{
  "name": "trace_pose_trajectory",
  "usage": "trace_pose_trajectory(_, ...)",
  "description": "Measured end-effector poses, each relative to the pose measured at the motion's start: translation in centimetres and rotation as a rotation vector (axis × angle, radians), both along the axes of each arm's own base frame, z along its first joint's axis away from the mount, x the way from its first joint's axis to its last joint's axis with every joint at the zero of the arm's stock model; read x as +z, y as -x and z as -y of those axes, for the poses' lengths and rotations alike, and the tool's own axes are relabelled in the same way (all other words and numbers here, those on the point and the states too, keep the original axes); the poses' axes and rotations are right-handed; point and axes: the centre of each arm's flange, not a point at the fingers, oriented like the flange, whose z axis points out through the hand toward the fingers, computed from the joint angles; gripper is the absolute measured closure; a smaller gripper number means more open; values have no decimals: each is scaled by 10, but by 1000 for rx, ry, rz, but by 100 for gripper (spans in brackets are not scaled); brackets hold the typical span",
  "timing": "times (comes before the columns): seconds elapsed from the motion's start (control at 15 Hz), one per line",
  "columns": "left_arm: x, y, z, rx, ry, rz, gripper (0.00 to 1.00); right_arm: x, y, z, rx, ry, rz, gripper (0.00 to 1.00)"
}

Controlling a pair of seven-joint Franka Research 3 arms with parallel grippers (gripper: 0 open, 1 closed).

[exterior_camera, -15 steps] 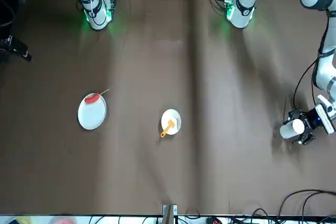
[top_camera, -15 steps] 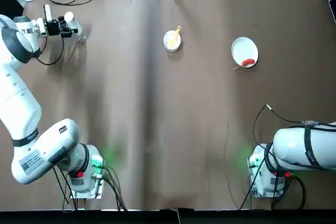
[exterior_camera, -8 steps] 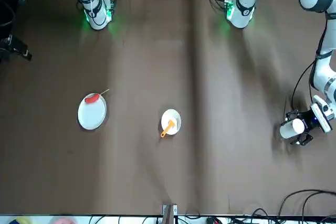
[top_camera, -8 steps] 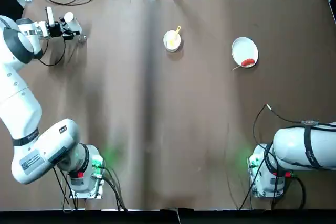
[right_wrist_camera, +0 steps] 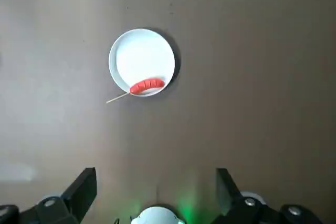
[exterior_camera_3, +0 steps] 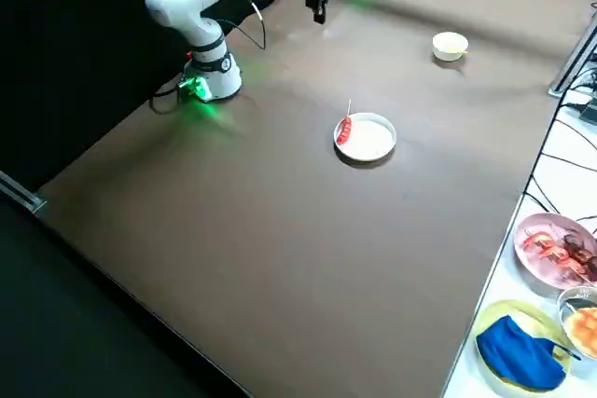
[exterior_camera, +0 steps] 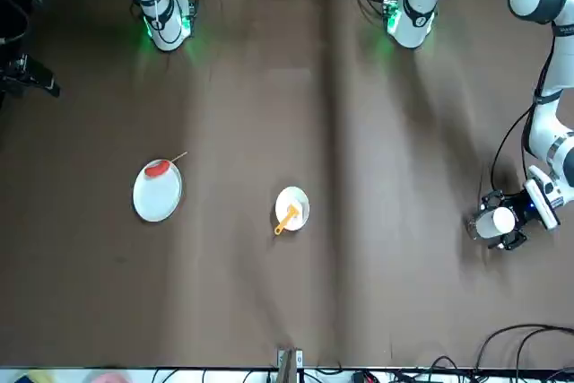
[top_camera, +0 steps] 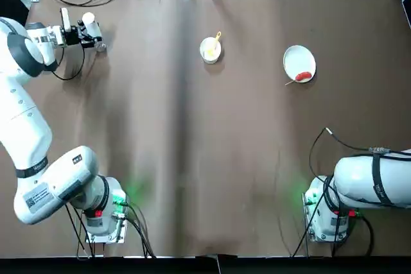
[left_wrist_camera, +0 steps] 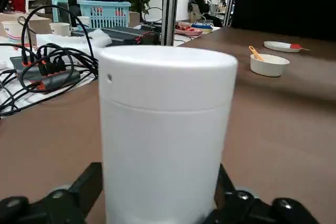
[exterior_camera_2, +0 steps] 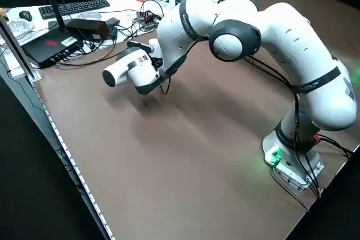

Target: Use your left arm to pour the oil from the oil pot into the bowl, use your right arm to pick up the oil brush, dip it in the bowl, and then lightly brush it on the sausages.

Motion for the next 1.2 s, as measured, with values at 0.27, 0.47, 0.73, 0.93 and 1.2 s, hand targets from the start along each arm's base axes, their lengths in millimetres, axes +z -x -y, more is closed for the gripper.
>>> trace_pose_trajectory(0.27,-3,-1,5,0,-7,-5,42,7,3,-15,30,0,0,0)
trace_pose_trajectory(0.47,-2,-7,16,-3,-14,-21,47,22,15,-25,47,1,1,0)
trace_pose_trajectory(0.73,7,-26,55,-40,7,-78,47,23,19,-25,47,0,-12,0)
trace_pose_trajectory(0.93,37,-50,107,-100,0,-88,47,23,19,-22,41,-1,-12,0)
trace_pose_trajectory(1.2,68,-71,180,-164,-21,-112,47,23,19,-18,33,-1,-11,0)
